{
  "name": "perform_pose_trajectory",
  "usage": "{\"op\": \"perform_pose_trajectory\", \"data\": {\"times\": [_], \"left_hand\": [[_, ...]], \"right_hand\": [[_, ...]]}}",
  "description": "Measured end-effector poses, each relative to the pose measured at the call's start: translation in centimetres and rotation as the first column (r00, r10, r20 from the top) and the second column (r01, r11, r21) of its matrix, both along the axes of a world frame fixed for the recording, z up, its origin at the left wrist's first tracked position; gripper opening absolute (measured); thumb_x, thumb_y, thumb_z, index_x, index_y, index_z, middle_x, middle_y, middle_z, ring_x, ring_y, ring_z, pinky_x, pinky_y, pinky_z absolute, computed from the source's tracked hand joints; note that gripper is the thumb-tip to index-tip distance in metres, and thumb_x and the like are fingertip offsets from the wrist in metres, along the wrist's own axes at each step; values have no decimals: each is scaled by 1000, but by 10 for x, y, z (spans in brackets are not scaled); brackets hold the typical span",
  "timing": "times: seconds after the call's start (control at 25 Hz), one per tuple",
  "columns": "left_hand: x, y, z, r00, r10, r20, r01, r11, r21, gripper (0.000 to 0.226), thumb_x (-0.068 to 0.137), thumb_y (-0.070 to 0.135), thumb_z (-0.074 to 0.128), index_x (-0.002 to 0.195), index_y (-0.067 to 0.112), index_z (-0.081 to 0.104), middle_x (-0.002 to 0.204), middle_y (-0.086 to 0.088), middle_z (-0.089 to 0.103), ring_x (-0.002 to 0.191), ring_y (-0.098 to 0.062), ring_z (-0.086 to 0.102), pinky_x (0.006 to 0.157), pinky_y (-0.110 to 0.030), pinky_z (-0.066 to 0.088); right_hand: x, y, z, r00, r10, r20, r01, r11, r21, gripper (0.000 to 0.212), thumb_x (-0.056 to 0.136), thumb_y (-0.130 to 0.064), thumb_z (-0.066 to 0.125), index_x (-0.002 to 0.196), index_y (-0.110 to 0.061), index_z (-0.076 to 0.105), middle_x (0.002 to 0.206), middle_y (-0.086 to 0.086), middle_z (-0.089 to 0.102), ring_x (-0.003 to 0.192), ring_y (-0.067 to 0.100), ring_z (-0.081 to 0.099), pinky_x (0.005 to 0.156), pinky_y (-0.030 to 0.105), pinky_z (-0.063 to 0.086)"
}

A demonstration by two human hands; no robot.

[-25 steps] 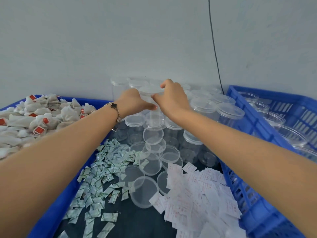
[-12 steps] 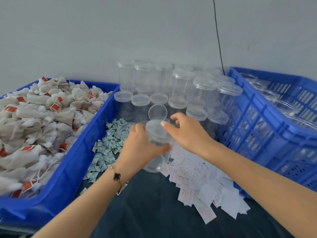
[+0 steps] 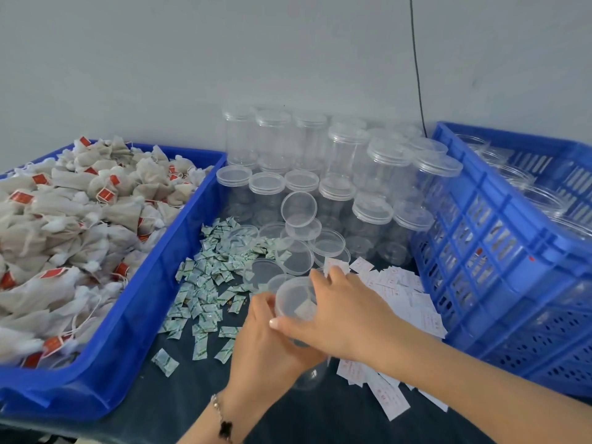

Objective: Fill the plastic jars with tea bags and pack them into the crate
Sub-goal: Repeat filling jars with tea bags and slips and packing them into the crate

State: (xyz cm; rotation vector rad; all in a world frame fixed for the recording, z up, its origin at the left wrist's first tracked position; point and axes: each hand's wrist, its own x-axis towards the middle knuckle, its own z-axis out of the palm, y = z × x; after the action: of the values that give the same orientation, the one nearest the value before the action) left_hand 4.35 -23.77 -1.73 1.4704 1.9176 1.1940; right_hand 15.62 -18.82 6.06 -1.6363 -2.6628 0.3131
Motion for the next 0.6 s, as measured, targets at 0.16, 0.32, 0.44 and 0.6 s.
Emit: {"op": "perform_pose_trajectory", "data": {"times": [0.16,0.32,0.44,0.6], "left_hand": [[-4,5,-10,994,-84,-69,91,991,101,86,48,46,81,114,54,26,112,43,30,97,16,38,69,-2,37],[-16,33,-18,990,-75,122,63,993,101,82,50,33,87,117,32,40,109,22,47,98,13,51,73,-8,46],[-21,44,-24,979,-36,199,22,997,75,83,44,45,83,111,33,36,99,26,51,88,16,55,69,-16,52],[-23,49,-27,987,7,161,-19,997,71,80,36,53,73,102,44,28,94,23,57,79,6,62,60,-23,53]], "right_hand": [[-5,3,-11,997,60,-39,-61,998,-24,102,69,-82,39,147,-20,17,136,2,31,125,21,27,93,34,35],[-20,23,-16,994,102,-36,-100,994,53,97,75,-76,42,147,-16,18,136,3,31,127,22,27,97,35,35],[-29,31,-17,992,123,-13,-121,985,126,87,77,-71,44,139,-10,30,129,6,38,122,25,34,92,35,36],[-37,35,-11,994,110,24,-112,964,243,76,74,-76,40,112,-11,50,107,5,52,100,25,51,69,33,31]]}}
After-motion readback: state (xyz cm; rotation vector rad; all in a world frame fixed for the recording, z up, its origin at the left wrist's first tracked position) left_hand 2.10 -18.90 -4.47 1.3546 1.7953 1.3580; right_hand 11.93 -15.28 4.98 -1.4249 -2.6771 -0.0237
